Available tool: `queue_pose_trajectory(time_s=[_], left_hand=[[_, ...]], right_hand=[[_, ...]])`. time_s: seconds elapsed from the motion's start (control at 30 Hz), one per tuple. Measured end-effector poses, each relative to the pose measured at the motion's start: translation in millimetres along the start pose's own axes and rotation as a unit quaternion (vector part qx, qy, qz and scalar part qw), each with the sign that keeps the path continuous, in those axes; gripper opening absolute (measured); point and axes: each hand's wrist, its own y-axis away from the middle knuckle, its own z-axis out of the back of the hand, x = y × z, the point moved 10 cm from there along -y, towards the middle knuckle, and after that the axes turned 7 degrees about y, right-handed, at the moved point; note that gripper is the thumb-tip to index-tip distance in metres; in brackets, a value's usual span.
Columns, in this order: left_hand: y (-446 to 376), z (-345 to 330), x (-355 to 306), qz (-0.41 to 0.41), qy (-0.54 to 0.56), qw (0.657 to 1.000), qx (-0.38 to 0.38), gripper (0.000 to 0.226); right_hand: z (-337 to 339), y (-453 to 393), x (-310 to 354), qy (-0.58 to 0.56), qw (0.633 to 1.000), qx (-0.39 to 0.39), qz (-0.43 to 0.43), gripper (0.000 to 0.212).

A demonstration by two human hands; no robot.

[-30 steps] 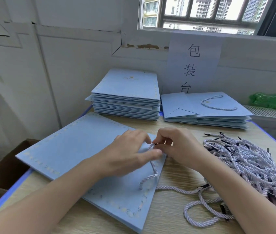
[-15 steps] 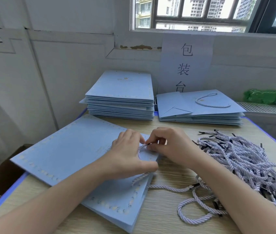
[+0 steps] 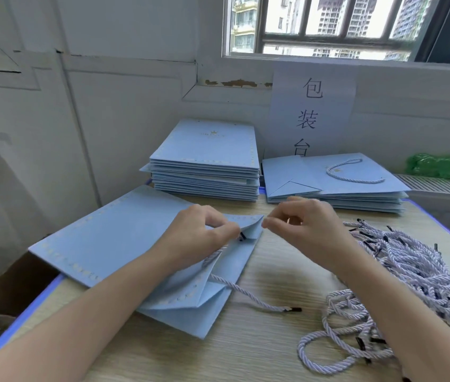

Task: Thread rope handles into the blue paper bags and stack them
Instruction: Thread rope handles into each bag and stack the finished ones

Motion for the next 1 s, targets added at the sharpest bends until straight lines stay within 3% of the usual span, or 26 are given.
queue_pose_trajectory(time_s=[0.1,0.23,0.33,0.43,0.67,0.83,1.0], left_hand=[[-2,-1,2,0.000,-0.013,1.000,-0.005,0.031],[-4,7,11,0.012,0.007,1.000,-0.026,0.018],[-5,6,10,0.008,0.010,1.000,-0.006,0.018],[-6,4,9,0.009,0.009,1.000,-0.004,0.029],[-6,-8,6,-0.032,-0.022,0.999,0.023,0.024],[-5,-15,4,-0.031,-0.047,0.996,0.063,0.030],[-7,-18,8,-0.057,-0.173,0.978,0.101,0.042]], right_hand=[[-43,5,6,0.035,0.997,0.073,-0.004,0.008],[-51,0,-6,0.031,0.998,0.019,-0.050,0.031],[-54,-1,-11,-0.011,0.997,0.028,-0.069,0.018],[-54,-1,-8,-0.058,0.996,0.030,-0.059,0.014],[-49,-2,-12,-0.098,0.992,0.020,-0.077,0.013],[-46,-4,-15,-0.017,0.995,0.038,-0.087,0.014],[-4,-5,-35,0.211,0.972,-0.003,-0.102,0.009]])
